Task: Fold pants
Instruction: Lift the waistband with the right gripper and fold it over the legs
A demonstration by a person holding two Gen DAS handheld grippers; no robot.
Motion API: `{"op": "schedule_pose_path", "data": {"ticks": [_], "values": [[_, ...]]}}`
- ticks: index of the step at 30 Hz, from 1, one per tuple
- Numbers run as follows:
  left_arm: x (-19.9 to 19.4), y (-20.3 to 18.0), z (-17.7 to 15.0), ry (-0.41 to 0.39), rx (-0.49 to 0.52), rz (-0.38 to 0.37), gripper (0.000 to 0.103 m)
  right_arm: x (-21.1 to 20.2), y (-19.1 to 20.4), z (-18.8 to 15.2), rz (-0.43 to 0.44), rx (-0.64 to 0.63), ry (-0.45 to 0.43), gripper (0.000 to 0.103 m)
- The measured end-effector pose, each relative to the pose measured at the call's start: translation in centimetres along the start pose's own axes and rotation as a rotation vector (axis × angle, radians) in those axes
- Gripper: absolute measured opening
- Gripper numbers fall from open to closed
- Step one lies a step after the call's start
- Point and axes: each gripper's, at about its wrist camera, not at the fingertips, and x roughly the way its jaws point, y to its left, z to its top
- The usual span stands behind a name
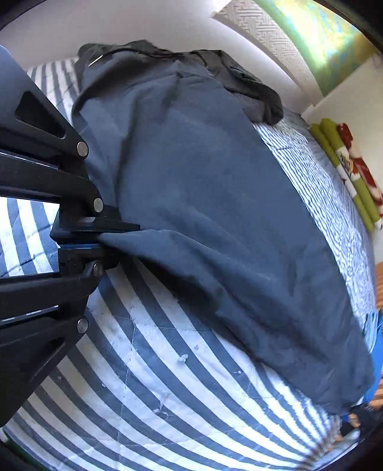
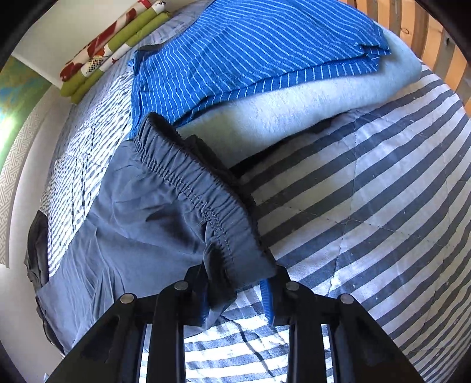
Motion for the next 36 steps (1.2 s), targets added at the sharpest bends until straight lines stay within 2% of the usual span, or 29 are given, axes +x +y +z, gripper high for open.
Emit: {"op": "schedule_pose_path", "data": {"ticks": [8,12,15,16,17,18,19,21,22,24,26,28,29,31,33,36], "values": [[-6.7,2.2,-0.2,-0.050,-0.055,-0.024,0.003,-4.0,0.6,-0.6,-0.003,-0.022,-0.043,0.023],[-9.1,1.7,-1.5,-0.037,-0.040,-0.036,0.003,-7.2,0.0,-2.6,-0.005,-0.044,-0.066,0.023],[-10.1,0.0,-3.0,-0.029,-0.035,-0.069,0.003,-9.6,-1.9,-5.7,-0.056,-0.054,-0.111,0.023],[-9.9,-0.7,-3.6,-0.016,-0.023,-0.075,0.004,-9.9,-2.5,-6.6,-0.070,-0.054,-0.112,0.023],[-9.7,-1.4,-4.1,0.007,-0.023,-0.091,0.011,-9.9,-3.3,-7.6,-0.085,-0.056,-0.106,0.023],[-9.2,-1.9,-4.7,0.044,-0.031,-0.125,0.015,-9.5,-3.9,-8.7,-0.109,-0.074,-0.096,0.024],[-8.5,-2.3,-5.0,0.090,-0.043,-0.152,0.016,-8.8,-4.3,-9.3,-0.125,-0.099,-0.080,0.024],[-8.2,-2.7,-5.2,0.123,-0.053,-0.170,0.016,-7.2,-5.7,-9.6,-0.094,-0.122,-0.001,0.028],[-8.8,-2.8,-5.2,0.111,-0.057,-0.185,0.016,-7.0,-6.6,-9.4,-0.075,-0.095,0.018,0.029],[-9.9,-2.3,-5.0,0.088,-0.094,-0.222,0.016,-7.8,-8.2,-8.7,-0.008,-0.072,0.004,0.031],[-11.5,-1.3,-4.1,0.048,-0.163,-0.254,0.017,-9.2,-8.4,-8.0,-0.007,-0.091,-0.047,0.035],[-12.6,-1.0,-2.6,0.010,-0.185,-0.281,0.019,-10.3,-8.1,-7.1,0.016,-0.124,-0.090,0.043],[-13.1,-1.2,-1.3,-0.010,-0.178,-0.292,0.019,-10.6,-7.9,-6.6,0.029,-0.151,-0.089,0.049],[-13.7,-2.3,1.2,-0.038,-0.142,-0.292,0.019,-10.8,-7.6,-5.8,0.003,-0.176,-0.106,0.050],[-13.6,-3.9,4.7,-0.072,-0.093,-0.333,0.019,-9.8,-7.5,-4.6,-0.042,-0.207,-0.086,0.050],[-13.1,-7.5,8.6,-0.097,-0.007,-0.351,0.020,-6.4,-8.1,-3.4,-0.002,-0.197,0.027,0.050]]}}
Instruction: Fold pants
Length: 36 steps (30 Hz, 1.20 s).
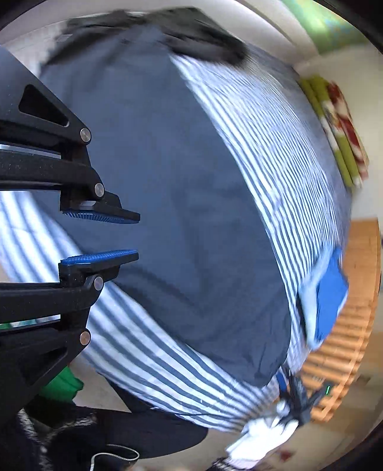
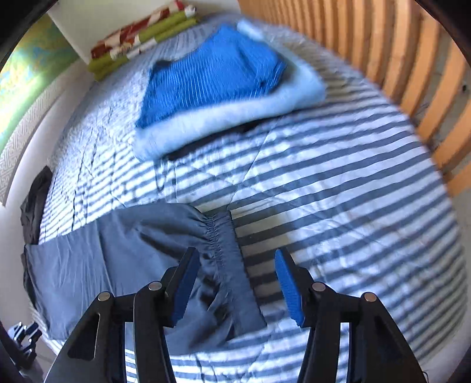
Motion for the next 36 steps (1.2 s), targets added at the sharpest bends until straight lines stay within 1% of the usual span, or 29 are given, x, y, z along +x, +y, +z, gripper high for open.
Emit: {"op": "schedule_pose_path", "data": {"ticks": [2,3,4,5,6,7,8,9,10,11,12,13,14,15,16,17,19,21,24,25,26,28,29,30,32,34,35,36], "values": [[2.0,-2.4,2.4,0.007,0.059,-0.032,0.022,2.2,-0.8,0.2,0.049,0.020,0.062,0.050],[3.2,-3.4,3.5,0.014,0.080,-0.045,0.022,2.8,-1.1,0.1,0.058,0.028,0.075,0.050],[4.3,-3.3,4.2,0.022,0.089,-0.049,0.022,3.1,-1.4,-0.2,0.069,0.035,0.078,0.050],[5.6,-4.0,4.9,0.038,0.098,-0.054,0.022,2.9,-1.3,-0.3,0.071,0.027,0.049,0.047],[6.8,-4.4,5.4,0.051,0.102,-0.057,0.022,2.9,-0.7,-0.3,0.083,-0.001,0.055,0.024],[7.8,-4.6,5.9,0.064,0.102,-0.057,0.022,2.7,-0.2,-0.3,0.106,-0.015,0.065,0.024],[8.8,-4.9,6.4,0.074,0.099,-0.056,0.022,2.5,0.5,-0.2,0.095,-0.035,0.048,0.024],[9.5,-5.7,6.6,0.077,0.096,-0.050,0.022,2.0,1.1,0.1,0.067,-0.062,0.020,0.024],[10.1,-5.9,7.2,0.078,0.089,-0.040,0.022,1.3,1.6,0.5,0.039,-0.085,-0.019,0.023],[10.7,-6.4,7.3,0.081,0.083,-0.041,0.022,0.5,1.8,1.1,0.032,-0.095,-0.064,0.024],[11.0,-6.8,7.8,0.086,0.076,-0.047,0.022,0.1,1.9,1.7,0.024,-0.103,-0.080,0.024],[11.4,-7.2,8.1,0.089,0.075,-0.051,0.022,0.1,1.7,2.2,0.028,-0.104,-0.068,0.025],[11.5,-7.8,8.6,0.094,0.083,-0.050,0.022,0.4,1.3,2.7,0.053,-0.098,-0.039,0.028],[11.6,-8.4,8.9,0.090,0.093,-0.043,0.022,0.5,0.8,2.9,0.078,-0.089,-0.010,0.037],[11.5,-9.1,9.5,0.086,0.106,-0.044,0.022,0.5,0.0,2.9,0.104,-0.070,0.010,0.043],[11.4,-10.2,10.2,0.078,0.124,-0.054,0.022,0.2,-1.2,2.3,0.126,-0.033,0.002,0.050],[10.9,-12.8,11.9,0.050,0.179,-0.071,0.022,-0.7,-3.2,0.9,0.144,0.023,-0.028,0.050],[10.5,-15.1,13.4,0.020,0.225,-0.100,0.022,-1.3,-5.1,-1.1,0.197,0.082,-0.022,0.050],[10.9,-20.2,17.0,-0.026,0.285,-0.190,0.023,-1.7,-7.1,-3.6,0.235,0.145,-0.020,0.050],[11.2,-21.3,17.7,-0.032,0.300,-0.201,0.023,-1.7,-7.4,-4.2,0.241,0.151,-0.014,0.050],[11.8,-23.4,18.9,-0.038,0.330,-0.223,0.023,-1.7,-7.6,-4.8,0.242,0.156,-0.006,0.050],[12.8,-25.6,20.3,-0.033,0.357,-0.253,0.023,-1.8,-8.0,-5.7,0.244,0.186,0.010,0.049],[13.8,-26.9,21.3,-0.030,0.367,-0.253,0.023,-2.0,-8.2,-6.1,0.240,0.194,0.016,0.045],[14.6,-27.8,21.9,-0.026,0.375,-0.246,0.023,-2.0,-8.3,-6.3,0.225,0.197,0.018,0.040],[16.4,-29.5,23.4,-0.018,0.391,-0.219,0.023,-2.1,-8.5,-6.8,0.184,0.194,0.010,0.037],[17.9,-30.4,23.9,0.011,0.413,-0.223,0.024,-1.9,-8.5,-7.1,0.178,0.189,0.017,0.037],[18.8,-30.8,24.1,0.035,0.415,-0.228,0.024,-2.0,-8.7,-7.3,0.179,0.187,0.023,0.037],[19.2,-30.9,24.2,0.042,0.412,-0.236,0.024,-2.0,-8.5,-7.4,0.172,0.175,0.026,0.037]]}}
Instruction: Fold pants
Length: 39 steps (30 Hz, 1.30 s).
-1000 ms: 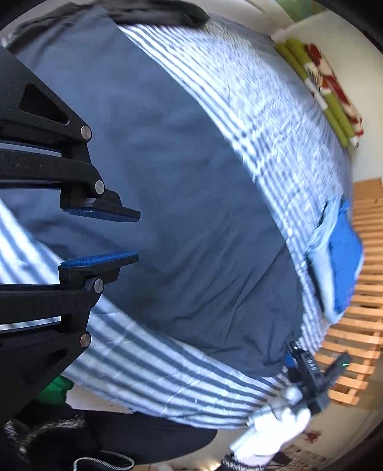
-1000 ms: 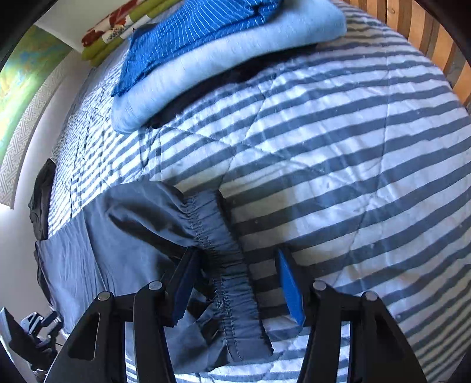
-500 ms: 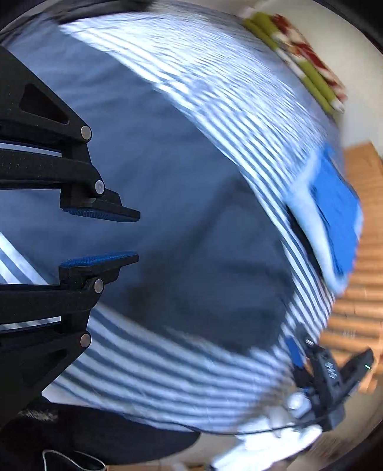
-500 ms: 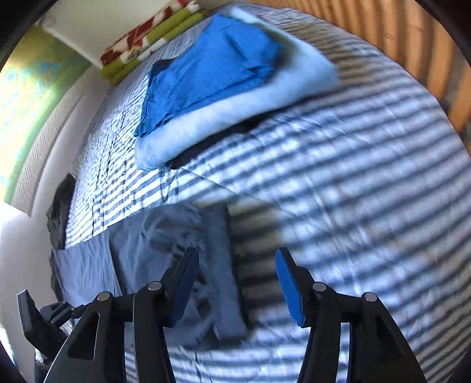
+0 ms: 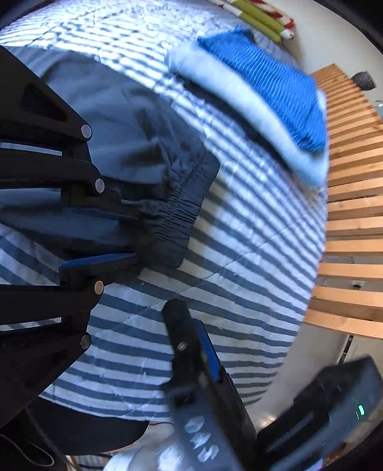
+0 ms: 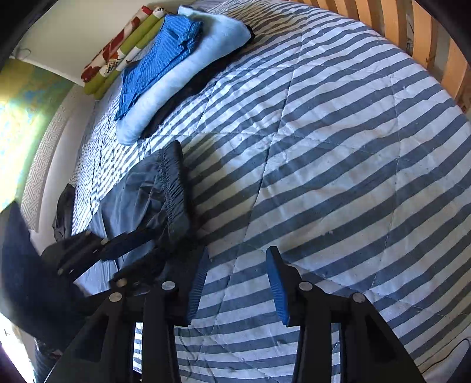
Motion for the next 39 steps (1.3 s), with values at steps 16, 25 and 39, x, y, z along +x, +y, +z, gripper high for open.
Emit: {"op": "schedule_pose_path", "data": {"ticks": [16,25,39], "values": [[-7.8,9.0,-6.5,-0.246,-0.401,-0.092,0.001,3.6,2.0,0.0,0.115,0.046,0.072,0.048],[-6.2,6.2,-6.5,-0.238,-0.355,-0.133,0.002,3.5,6.1,0.4,-0.092,-0.071,-0.062,0.008],[-0.8,1.6,-4.7,-0.123,-0.288,-0.189,0.011,3.1,3.5,4.4,0.052,-0.088,-0.025,0.046]]}}
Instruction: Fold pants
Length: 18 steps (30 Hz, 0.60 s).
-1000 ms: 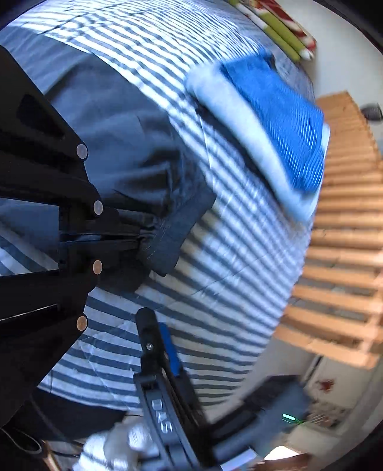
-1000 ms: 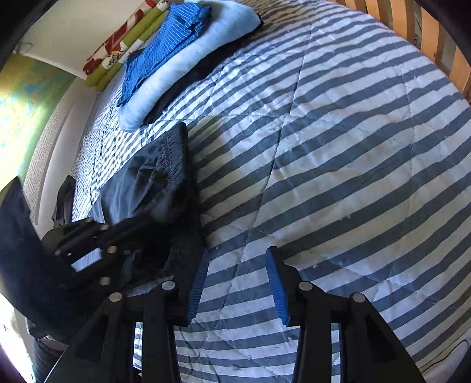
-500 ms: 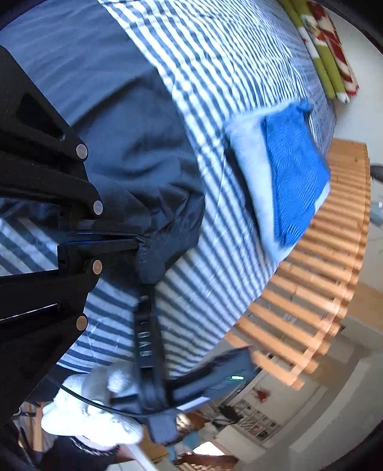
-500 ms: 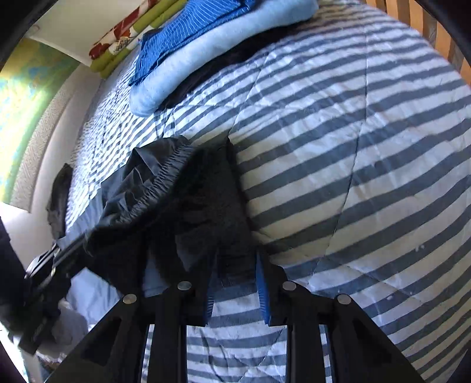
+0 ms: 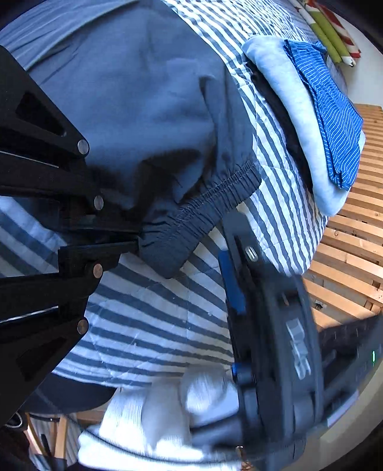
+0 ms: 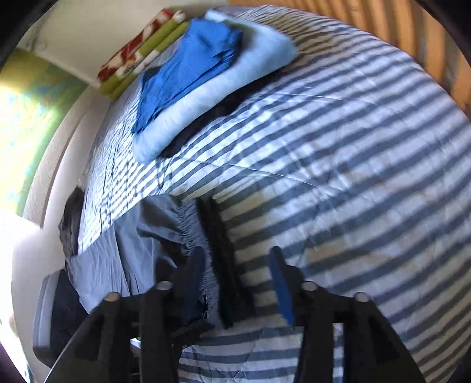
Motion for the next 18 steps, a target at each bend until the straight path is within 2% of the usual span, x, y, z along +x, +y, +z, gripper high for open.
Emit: {"op": "schedule_pose_path", "data": {"ticks": [2,3,5,8,9,12,14,16,17,18], "values": [[-1.6,0.1,-0.2,-0.019,-0.017,-0.022,0.023,0.9,0.8,0.2,-0.028,-0.022,0.001,0.046],[-2.6,0.2,-0.4,-0.031,-0.018,-0.032,0.026,1.0,1.1,0.5,-0.060,-0.037,-0.015,0.046],[-4.9,0.7,-0.9,-0.059,-0.011,0.004,0.033,1.2,1.8,1.0,-0.058,-0.065,-0.034,0.045],[-8.6,3.2,-2.0,-0.090,-0.046,0.097,0.034,2.2,3.1,2.3,-0.073,-0.126,-0.018,0.008],[-9.4,4.0,-2.5,-0.096,-0.063,0.112,0.034,2.5,3.7,2.4,-0.077,-0.155,-0.020,0.006],[-12.0,6.9,-5.0,-0.097,-0.155,0.197,0.036,4.1,4.9,3.2,-0.171,-0.238,-0.012,0.006],[-12.9,7.9,-6.3,-0.078,-0.203,0.217,0.036,3.8,4.7,3.7,-0.154,-0.212,-0.007,0.006],[-13.5,7.3,-6.9,-0.080,-0.182,0.210,0.036,2.2,3.8,3.8,-0.083,-0.139,-0.008,0.015],[-13.4,6.4,-6.7,-0.089,-0.151,0.215,0.036,1.3,3.2,3.5,-0.061,-0.114,-0.017,0.028],[-13.3,5.5,-6.4,-0.101,-0.113,0.216,0.036,0.1,2.6,2.8,-0.046,-0.093,-0.032,0.033]]}}
